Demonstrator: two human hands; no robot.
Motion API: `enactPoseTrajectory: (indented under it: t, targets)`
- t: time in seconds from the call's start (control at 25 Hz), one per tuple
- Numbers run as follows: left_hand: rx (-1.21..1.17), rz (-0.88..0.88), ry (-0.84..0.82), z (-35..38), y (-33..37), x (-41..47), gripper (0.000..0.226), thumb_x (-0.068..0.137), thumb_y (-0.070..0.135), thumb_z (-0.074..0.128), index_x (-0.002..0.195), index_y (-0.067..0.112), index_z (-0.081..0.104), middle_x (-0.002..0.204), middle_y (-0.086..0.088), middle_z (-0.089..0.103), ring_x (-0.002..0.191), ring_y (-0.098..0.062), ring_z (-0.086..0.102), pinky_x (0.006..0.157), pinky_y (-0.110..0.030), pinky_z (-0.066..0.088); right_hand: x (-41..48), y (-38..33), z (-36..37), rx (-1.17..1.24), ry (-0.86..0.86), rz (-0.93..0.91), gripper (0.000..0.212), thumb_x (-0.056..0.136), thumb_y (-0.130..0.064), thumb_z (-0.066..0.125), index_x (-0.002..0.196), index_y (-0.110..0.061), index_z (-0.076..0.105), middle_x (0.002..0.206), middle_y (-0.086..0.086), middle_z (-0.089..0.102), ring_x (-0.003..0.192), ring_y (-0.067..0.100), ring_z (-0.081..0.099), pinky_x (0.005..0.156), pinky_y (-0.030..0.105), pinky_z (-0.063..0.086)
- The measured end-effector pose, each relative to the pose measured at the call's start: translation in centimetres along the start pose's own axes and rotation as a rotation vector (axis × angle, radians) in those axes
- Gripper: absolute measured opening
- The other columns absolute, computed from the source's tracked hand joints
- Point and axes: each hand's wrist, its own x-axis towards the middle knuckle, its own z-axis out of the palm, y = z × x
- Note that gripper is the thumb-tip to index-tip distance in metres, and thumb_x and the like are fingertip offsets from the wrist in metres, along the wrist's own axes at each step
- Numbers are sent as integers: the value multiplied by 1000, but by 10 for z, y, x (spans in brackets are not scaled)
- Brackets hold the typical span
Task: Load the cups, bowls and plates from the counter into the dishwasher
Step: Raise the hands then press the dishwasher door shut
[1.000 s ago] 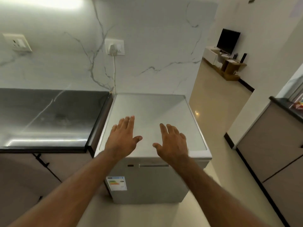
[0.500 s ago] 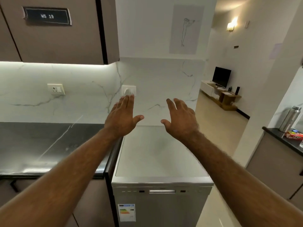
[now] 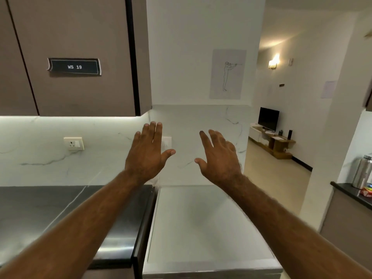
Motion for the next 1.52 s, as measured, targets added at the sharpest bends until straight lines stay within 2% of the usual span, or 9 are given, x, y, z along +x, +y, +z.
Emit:
enactPoseTrajectory:
  t: [0.24, 0.36, 0.48, 0.64, 0.84, 1.08, 1.4, 1.52]
  targets:
    - [4, -10, 68, 2, -29, 62, 91, 99, 73, 25, 164, 17, -2, 173, -5, -2, 159, -27, -3, 122, -39, -6, 69, 10, 6, -6, 66, -24, 84, 96, -51, 57, 160, -23, 10, 167, 11, 14, 153, 30, 15, 119, 54, 21]
    - [29, 2, 109, 9, -34, 93, 89, 100, 68, 31, 164, 15, -1, 172, -7, -1, 159, -26, -2, 125, -43, -1, 99, 23, 13, -10, 103, -34, 84, 96, -52, 57, 160, -23, 10, 167, 10, 13, 154, 29, 14, 119, 53, 20]
    - [73, 23, 198, 21, -32, 127, 86, 102, 68, 29, 164, 15, 4, 172, -9, 5, 159, -28, 6, 127, -49, 10, 122, 42, 24, -7, 145, -42, 83, 96, -52, 57, 160, -22, 12, 167, 11, 13, 153, 30, 15, 119, 53, 21]
    - [77, 42, 263, 40, -17, 167, 87, 99, 69, 27, 164, 14, 8, 172, -9, 9, 158, -30, 12, 126, -51, 13, 155, 73, 42, -12, 200, -54, 83, 96, -52, 57, 160, -22, 14, 167, 11, 14, 154, 30, 16, 119, 54, 21]
    - [152, 36, 289, 57, -11, 215, 86, 100, 68, 25, 164, 14, 8, 171, -11, 11, 158, -30, 12, 127, -52, 12, 209, 103, 56, -34, 207, -101, 84, 96, -50, 56, 160, -20, 10, 168, 12, 11, 154, 30, 13, 119, 55, 21]
    - [208, -20, 295, 53, -27, 260, 82, 103, 65, 21, 164, 12, 4, 170, -16, 11, 158, -34, 10, 126, -52, 9, 254, 112, 60, -58, 267, -94, 84, 94, -48, 60, 159, -16, 17, 166, 15, 17, 153, 33, 19, 117, 58, 26]
    - [233, 36, 292, 65, -48, 269, 82, 104, 66, 18, 164, 13, 1, 171, -14, 8, 158, -31, 7, 127, -50, 10, 269, 101, 74, -33, 308, -102, 82, 93, -48, 60, 158, -17, 20, 165, 15, 20, 152, 33, 21, 116, 58, 27]
    - [186, 64, 259, 84, -54, 265, 82, 104, 65, 25, 164, 13, 3, 171, -14, 9, 158, -31, 8, 128, -47, 10, 265, 97, 92, -21, 279, -112, 83, 93, -49, 61, 158, -19, 20, 165, 15, 20, 152, 33, 21, 116, 57, 27]
